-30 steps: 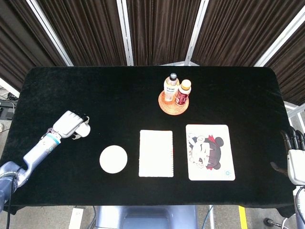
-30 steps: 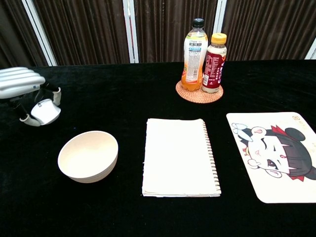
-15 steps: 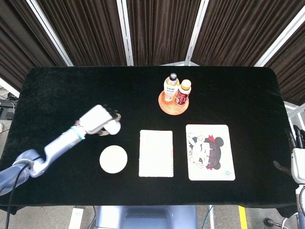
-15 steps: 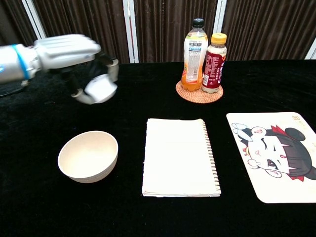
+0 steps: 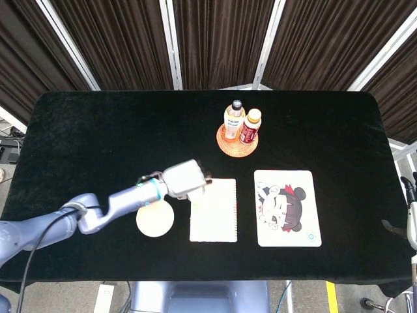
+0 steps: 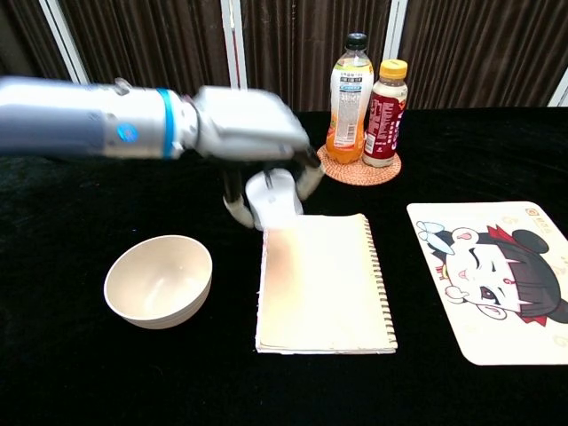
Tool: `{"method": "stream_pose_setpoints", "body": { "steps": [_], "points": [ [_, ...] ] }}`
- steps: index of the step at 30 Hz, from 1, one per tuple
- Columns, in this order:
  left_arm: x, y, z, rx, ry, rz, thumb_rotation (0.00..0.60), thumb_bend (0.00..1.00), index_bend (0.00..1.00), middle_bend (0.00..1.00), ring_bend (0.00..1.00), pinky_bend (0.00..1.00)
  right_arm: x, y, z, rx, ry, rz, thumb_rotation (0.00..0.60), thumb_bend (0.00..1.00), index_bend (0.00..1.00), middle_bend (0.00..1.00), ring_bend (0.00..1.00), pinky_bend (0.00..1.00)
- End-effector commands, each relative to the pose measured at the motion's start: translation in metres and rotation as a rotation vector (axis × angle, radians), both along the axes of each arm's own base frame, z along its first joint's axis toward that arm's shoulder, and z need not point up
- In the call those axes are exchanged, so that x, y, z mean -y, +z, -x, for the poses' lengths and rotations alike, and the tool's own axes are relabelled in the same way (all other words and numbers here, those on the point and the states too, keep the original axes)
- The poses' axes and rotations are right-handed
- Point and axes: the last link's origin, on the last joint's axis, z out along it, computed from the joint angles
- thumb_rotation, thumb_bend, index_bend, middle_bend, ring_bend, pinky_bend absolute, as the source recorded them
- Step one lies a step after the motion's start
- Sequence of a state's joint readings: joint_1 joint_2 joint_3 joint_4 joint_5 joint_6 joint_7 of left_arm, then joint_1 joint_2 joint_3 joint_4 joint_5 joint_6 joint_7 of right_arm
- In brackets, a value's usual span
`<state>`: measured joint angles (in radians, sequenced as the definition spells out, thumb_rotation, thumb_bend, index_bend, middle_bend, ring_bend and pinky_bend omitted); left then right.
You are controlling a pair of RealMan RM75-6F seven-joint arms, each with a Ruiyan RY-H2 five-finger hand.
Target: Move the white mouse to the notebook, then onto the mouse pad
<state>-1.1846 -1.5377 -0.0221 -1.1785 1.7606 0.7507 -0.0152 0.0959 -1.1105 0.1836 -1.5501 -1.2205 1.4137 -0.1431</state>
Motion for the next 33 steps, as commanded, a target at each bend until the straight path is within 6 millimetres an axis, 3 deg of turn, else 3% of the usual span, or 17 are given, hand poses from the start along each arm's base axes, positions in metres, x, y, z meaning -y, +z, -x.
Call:
{"method": "stream_pose_setpoints", "body": {
  "steps": [1,6,8,9,10,12,13,18,24,28,33],
  "points": [
    [0.01,-0.022,-0.003,-0.045,-0.027,0.036,0.6,0.0,0.67,0.51,0.5,0.48,0.001,0.001,0.002,0.002,-0.005,0.002,0.6,0.0,0.09,0.0,0.0,0.0],
    [0.013,-0.035,-0.002,-0.065,-0.045,0.047,0.6,0.0,0.65,0.49,0.48,0.48,0.001,0.003,0.003,0.004,-0.011,0.007,0.6,0.0,0.09,0.0,0.0,0.0],
    [0.013,-0.04,-0.002,-0.073,-0.039,0.049,0.6,0.0,0.6,0.43,0.44,0.46,0.001,0.003,0.004,0.004,-0.012,0.009,0.6,0.0,0.09,0.0,0.0,0.0],
    [0.013,-0.041,-0.002,-0.074,-0.04,0.048,0.6,0.0,0.5,0.35,0.38,0.41,0.001,0.003,0.004,0.004,-0.013,0.009,0.6,0.0,0.09,0.0,0.0,0.0],
    [0.013,-0.042,-0.003,-0.073,-0.042,0.046,0.6,0.0,0.34,0.21,0.26,0.32,0.001,0.003,0.004,0.005,-0.013,0.01,0.6,0.0,0.09,0.0,0.0,0.0],
    [0.012,-0.044,-0.004,-0.073,-0.049,0.041,0.6,0.0,0.09,0.03,0.06,0.12,0.001,0.004,0.005,0.006,-0.016,0.012,0.6,0.0,0.09,0.0,0.0,0.0],
    [0.011,-0.045,-0.004,-0.075,-0.05,0.038,0.6,0.0,0.01,0.0,0.01,0.04,0.001,0.004,0.005,0.006,-0.017,0.013,0.6,0.0,0.09,0.0,0.0,0.0],
    [0.01,-0.043,-0.012,-0.027,-0.03,0.037,0.6,0.0,0.0,0.0,0.0,0.0,0.001,0.005,0.006,0.004,-0.02,0.014,0.6,0.0,0.09,0.0,0.0,0.0],
    [-0.001,-0.023,-0.014,0.033,0.002,-0.019,0.6,0.0,0.0,0.0,0.0,0.0,0.0,0.005,0.006,0.008,-0.018,0.013,0.6,0.0,0.09,0.0,0.0,0.0],
    [-0.025,0.021,0.0,0.176,0.149,-0.144,0.6,0.0,0.0,0.0,0.0,0.0,-0.001,0.002,0.005,0.007,-0.01,-0.005,0.6,0.0,0.09,0.0,0.0,0.0],
    [-0.043,0.083,0.044,0.257,0.364,-0.308,0.6,0.0,0.0,0.0,0.0,0.0,0.002,-0.003,0.003,0.004,0.011,-0.035,0.6,0.0,0.09,0.0,0.0,0.0]
  ]
}}
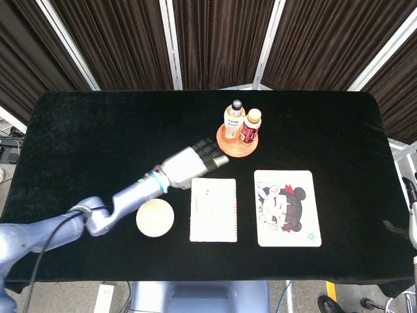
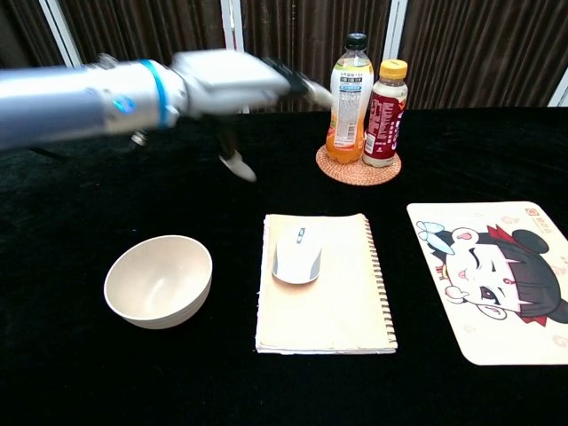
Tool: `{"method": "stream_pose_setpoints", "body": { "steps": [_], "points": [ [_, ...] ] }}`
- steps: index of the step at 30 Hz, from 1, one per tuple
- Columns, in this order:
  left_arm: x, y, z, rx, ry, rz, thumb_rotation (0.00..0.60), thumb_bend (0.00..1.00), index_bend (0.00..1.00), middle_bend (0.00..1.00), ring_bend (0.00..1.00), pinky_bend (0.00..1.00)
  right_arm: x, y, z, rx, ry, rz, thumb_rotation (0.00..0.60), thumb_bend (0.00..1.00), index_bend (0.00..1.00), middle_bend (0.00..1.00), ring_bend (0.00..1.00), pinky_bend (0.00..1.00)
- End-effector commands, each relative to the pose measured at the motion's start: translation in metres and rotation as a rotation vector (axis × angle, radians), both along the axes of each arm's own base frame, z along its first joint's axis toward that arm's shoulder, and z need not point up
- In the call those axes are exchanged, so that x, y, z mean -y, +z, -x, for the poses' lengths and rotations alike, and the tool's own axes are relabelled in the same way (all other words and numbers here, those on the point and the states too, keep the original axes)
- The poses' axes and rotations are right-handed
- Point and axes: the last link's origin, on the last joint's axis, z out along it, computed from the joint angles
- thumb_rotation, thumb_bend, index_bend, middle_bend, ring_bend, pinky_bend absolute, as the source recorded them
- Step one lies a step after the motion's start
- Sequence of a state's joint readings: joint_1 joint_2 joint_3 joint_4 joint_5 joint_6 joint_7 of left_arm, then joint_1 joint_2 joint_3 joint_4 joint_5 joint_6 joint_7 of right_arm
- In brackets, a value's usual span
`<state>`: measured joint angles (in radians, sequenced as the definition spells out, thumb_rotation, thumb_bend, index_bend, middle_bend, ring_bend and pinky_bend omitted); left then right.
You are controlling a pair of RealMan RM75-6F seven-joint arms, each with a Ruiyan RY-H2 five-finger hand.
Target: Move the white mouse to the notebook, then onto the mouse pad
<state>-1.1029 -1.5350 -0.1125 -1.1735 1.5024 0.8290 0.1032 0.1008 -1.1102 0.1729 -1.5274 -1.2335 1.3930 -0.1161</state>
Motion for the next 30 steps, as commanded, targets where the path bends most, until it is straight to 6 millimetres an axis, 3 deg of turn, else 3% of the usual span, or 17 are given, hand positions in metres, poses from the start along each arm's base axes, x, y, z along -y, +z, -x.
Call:
{"method": "stream_pose_setpoints", "body": {
  "steps": [1,8,11,15,19,25,30],
  "points": [
    [-0.013,0.059,0.039,0.074,0.185,-0.146,0.6,0.0,0.0,0.0,0.0,0.0,0.002,-0.002,-0.002,-0.002,0.01,-0.013,0.6,0.0,0.09,0.0,0.0,0.0],
    [-0.002,0.122,0.092,0.147,0.386,-0.297,0.6,0.0,0.0,0.0,0.0,0.0,0.009,-0.004,-0.012,-0.02,0.044,-0.032,0.6,0.0,0.09,0.0,0.0,0.0],
    [0.007,0.136,0.108,0.185,0.45,-0.351,0.6,0.0,0.0,0.0,0.0,0.0,0.013,-0.005,-0.018,-0.031,0.065,-0.049,0.6,0.0,0.09,0.0,0.0,0.0],
    [0.038,0.16,0.147,0.245,0.604,-0.463,0.6,0.0,0.0,0.0,0.0,0.0,0.029,-0.01,-0.036,-0.069,0.148,-0.119,0.6,0.0,0.09,0.0,0.0,0.0],
    [0.077,0.173,0.172,0.274,0.715,-0.528,0.6,0.0,0.0,0.0,0.0,0.0,0.051,-0.022,-0.059,-0.099,0.26,-0.256,0.6,0.0,0.09,0.0,0.0,0.0],
    [0.118,0.177,0.197,0.348,0.845,-0.556,0.6,0.0,0.0,0.0,0.0,0.0,0.087,-0.049,-0.1,-0.142,0.453,-0.458,0.6,0.0,0.13,0.03,0.0,0.0],
    [0.139,0.175,0.207,0.316,0.859,-0.567,0.6,0.0,0.0,0.0,0.0,0.0,0.12,-0.081,-0.149,-0.178,0.648,-0.628,0.6,0.0,0.18,0.11,0.0,0.0]
  ]
}}
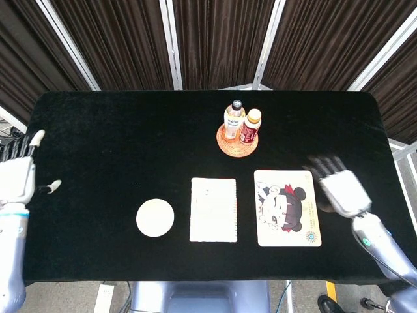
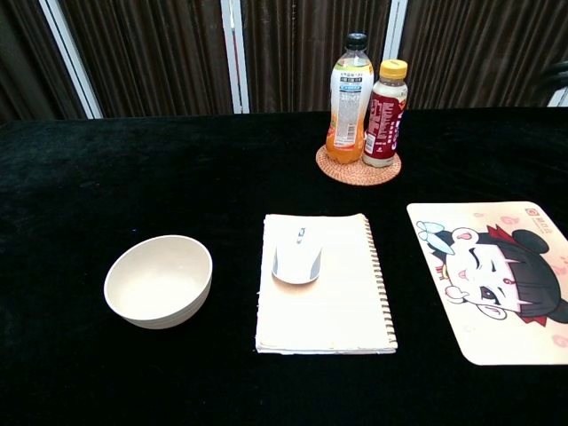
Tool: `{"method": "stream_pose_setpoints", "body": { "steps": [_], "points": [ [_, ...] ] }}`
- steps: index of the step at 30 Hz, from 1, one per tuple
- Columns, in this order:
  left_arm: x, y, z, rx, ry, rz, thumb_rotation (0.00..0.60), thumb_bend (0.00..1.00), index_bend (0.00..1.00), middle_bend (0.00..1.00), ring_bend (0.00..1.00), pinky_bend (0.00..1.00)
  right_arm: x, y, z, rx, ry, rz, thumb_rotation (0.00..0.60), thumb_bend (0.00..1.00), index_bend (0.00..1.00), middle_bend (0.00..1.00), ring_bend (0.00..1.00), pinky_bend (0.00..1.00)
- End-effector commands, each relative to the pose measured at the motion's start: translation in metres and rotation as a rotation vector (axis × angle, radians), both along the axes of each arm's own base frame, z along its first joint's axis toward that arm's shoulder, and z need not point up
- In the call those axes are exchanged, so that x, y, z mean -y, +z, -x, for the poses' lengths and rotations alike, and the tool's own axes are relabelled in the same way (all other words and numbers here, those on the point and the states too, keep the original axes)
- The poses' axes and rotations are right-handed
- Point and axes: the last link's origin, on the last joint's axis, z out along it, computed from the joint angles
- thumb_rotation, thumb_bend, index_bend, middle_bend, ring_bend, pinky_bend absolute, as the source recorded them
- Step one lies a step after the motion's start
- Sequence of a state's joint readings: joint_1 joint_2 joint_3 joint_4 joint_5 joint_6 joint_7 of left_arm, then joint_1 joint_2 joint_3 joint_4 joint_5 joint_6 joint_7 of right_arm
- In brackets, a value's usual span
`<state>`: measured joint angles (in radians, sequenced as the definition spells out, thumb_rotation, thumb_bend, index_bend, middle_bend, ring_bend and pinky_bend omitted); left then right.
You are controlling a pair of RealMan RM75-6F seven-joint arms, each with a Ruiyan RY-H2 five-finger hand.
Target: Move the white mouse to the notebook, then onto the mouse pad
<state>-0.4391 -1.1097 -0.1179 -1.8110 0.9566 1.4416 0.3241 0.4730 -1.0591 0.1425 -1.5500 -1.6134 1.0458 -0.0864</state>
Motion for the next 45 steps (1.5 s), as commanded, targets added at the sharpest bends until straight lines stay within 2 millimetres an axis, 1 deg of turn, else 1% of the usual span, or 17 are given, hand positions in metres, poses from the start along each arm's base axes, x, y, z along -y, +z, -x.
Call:
{"method": "stream_pose_setpoints", "body": {
  "steps": [1,4,5,6,7,10,17,23,30,39,40,45],
  "points": [
    [0.011,-0.001,0.004,-0.019,0.005,0.002,0.6,0.0,0.0,0.0,0.0,0.0,0.028,-0.03,-0.044,-0.033,0.172,-0.166,0.6,0.0,0.19,0.12,0.0,0.0],
    [0.014,-0.002,0.006,-0.042,0.002,-0.003,0.6,0.0,0.0,0.0,0.0,0.0,0.041,-0.049,-0.071,-0.093,0.314,-0.235,0.6,0.0,0.21,0.13,0.0,0.0],
    [0.014,-0.001,0.007,-0.053,0.0,-0.005,0.6,0.0,0.0,0.0,0.0,0.0,0.045,-0.06,-0.085,-0.145,0.393,-0.262,0.6,0.0,0.21,0.13,0.0,0.0],
    [0.014,-0.001,0.007,-0.059,-0.001,-0.006,0.6,0.0,0.0,0.0,0.0,0.0,0.05,-0.069,-0.094,-0.179,0.44,-0.283,0.6,0.0,0.21,0.13,0.0,0.0],
    [0.014,-0.001,0.009,-0.074,0.001,-0.001,0.6,0.0,0.0,0.0,0.0,0.0,0.055,-0.088,-0.113,-0.296,0.591,-0.307,0.6,0.0,0.21,0.13,0.0,0.0],
    [0.013,-0.001,0.012,-0.088,0.005,0.001,0.6,0.0,0.0,0.0,0.0,0.0,0.065,-0.113,-0.127,-0.398,0.723,-0.348,0.6,0.0,0.21,0.13,0.0,0.0],
    [0.01,0.0,0.018,-0.085,0.021,-0.009,0.6,0.0,0.0,0.0,0.0,0.0,0.076,-0.143,-0.138,-0.524,0.883,-0.396,0.6,0.0,0.21,0.13,0.0,0.0],
    [0.007,0.0,0.023,-0.081,0.033,-0.003,0.6,0.0,0.0,0.0,0.0,0.0,0.081,-0.154,-0.154,-0.515,0.948,-0.392,0.6,0.0,0.21,0.13,0.0,0.0],
    [0.004,-0.002,0.024,-0.074,0.039,0.01,0.6,0.0,0.0,0.0,0.0,0.0,0.086,-0.17,-0.172,-0.523,0.973,-0.391,0.6,0.0,0.21,0.13,0.0,0.0],
    [0.001,-0.001,0.026,-0.069,0.047,0.011,0.6,0.0,0.0,0.0,0.0,0.0,0.085,-0.188,-0.178,-0.558,0.976,-0.409,0.6,0.0,0.21,0.13,0.0,0.01],
    [0.001,-0.001,0.027,-0.067,0.051,0.01,0.6,0.0,0.0,0.0,0.0,0.0,0.085,-0.191,-0.176,-0.567,0.969,-0.418,0.6,0.0,0.21,0.13,0.0,0.01],
    [0.0,0.0,0.029,-0.066,0.055,0.01,0.6,0.0,0.0,0.0,0.0,0.0,0.085,-0.193,-0.171,-0.575,0.955,-0.426,0.6,0.0,0.21,0.14,0.0,0.05]
  ]
}}
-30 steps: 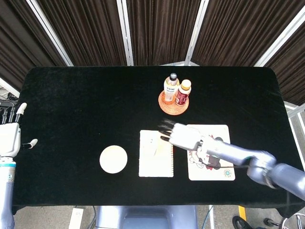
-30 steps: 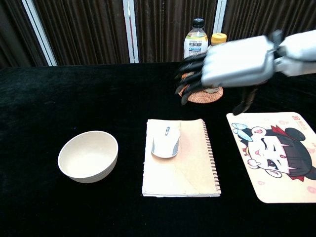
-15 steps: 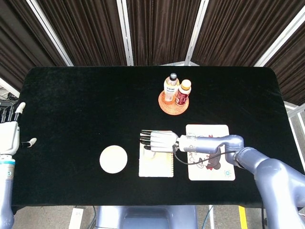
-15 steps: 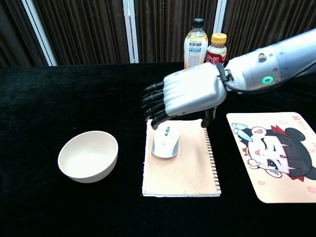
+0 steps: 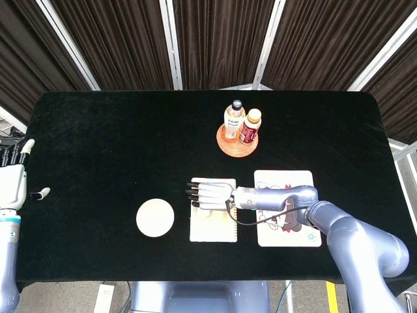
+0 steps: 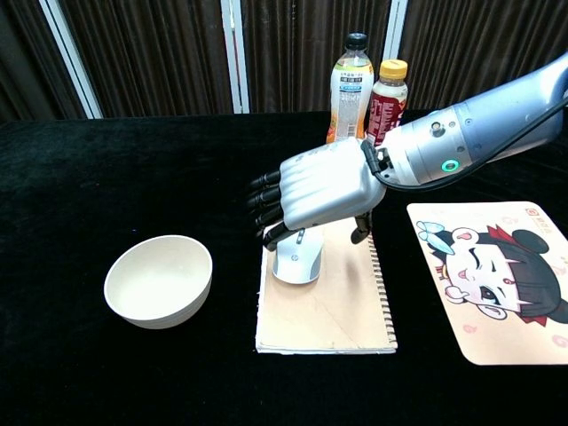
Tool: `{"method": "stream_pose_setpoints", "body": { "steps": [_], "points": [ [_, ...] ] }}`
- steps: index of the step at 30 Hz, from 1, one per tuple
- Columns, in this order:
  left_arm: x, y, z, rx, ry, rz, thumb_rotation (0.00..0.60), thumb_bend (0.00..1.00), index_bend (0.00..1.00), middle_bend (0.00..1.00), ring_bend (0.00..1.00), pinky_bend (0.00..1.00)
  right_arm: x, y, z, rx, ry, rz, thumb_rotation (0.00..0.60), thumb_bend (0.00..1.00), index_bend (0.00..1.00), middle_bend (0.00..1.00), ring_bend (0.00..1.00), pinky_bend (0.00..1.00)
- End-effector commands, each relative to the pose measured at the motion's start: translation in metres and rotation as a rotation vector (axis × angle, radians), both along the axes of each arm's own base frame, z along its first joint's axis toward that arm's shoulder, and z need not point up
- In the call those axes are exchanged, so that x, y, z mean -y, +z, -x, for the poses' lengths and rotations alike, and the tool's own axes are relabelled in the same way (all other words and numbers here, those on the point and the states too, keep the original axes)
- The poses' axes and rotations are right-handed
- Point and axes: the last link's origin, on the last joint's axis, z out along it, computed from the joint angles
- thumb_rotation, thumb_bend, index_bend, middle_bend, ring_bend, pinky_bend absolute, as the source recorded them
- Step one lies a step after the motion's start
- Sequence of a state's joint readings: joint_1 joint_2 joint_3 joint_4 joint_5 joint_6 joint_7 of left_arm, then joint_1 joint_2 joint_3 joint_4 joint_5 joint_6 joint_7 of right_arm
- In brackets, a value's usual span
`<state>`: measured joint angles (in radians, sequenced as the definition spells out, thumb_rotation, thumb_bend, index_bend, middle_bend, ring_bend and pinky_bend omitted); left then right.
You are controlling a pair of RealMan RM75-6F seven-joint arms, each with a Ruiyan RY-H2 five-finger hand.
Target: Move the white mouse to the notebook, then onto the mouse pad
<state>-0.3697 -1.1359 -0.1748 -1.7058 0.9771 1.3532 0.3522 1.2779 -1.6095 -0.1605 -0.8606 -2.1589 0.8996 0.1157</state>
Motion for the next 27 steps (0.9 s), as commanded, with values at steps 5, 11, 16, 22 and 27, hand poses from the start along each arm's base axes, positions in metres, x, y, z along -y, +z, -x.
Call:
{"method": "stream_pose_setpoints", "body": {
  "steps": [5,11,16,22,27],
  "points": [
    [0.0,0.003,0.003,0.006,0.008,-0.01,0.6,0.0,0.0,0.0,0.0,0.0,0.001,-0.004,0.011,-0.011,-0.018,-0.001,0.6,0.0,0.22,0.21,0.05,0.13],
    [-0.001,0.004,0.004,0.008,0.011,-0.01,0.6,0.0,0.0,0.0,0.0,0.0,0.0,-0.009,0.019,-0.004,-0.032,-0.024,0.6,0.17,0.23,0.24,0.09,0.18],
    [-0.001,0.003,0.003,0.009,0.009,-0.007,0.6,0.0,0.0,0.0,0.0,0.0,-0.001,-0.015,0.025,0.005,-0.055,-0.034,0.6,0.25,0.23,0.24,0.09,0.2],
    [-0.002,0.003,0.004,0.011,0.011,-0.007,0.6,0.0,0.0,0.0,0.0,0.0,-0.002,-0.018,0.03,0.021,-0.067,-0.048,0.6,0.39,0.23,0.27,0.14,0.33],
    [-0.002,0.003,0.005,0.011,0.012,-0.004,0.6,0.0,0.0,0.0,0.0,0.0,-0.003,-0.018,0.033,0.028,-0.072,-0.064,0.6,0.59,0.24,0.3,0.17,0.41]
  ]
}}
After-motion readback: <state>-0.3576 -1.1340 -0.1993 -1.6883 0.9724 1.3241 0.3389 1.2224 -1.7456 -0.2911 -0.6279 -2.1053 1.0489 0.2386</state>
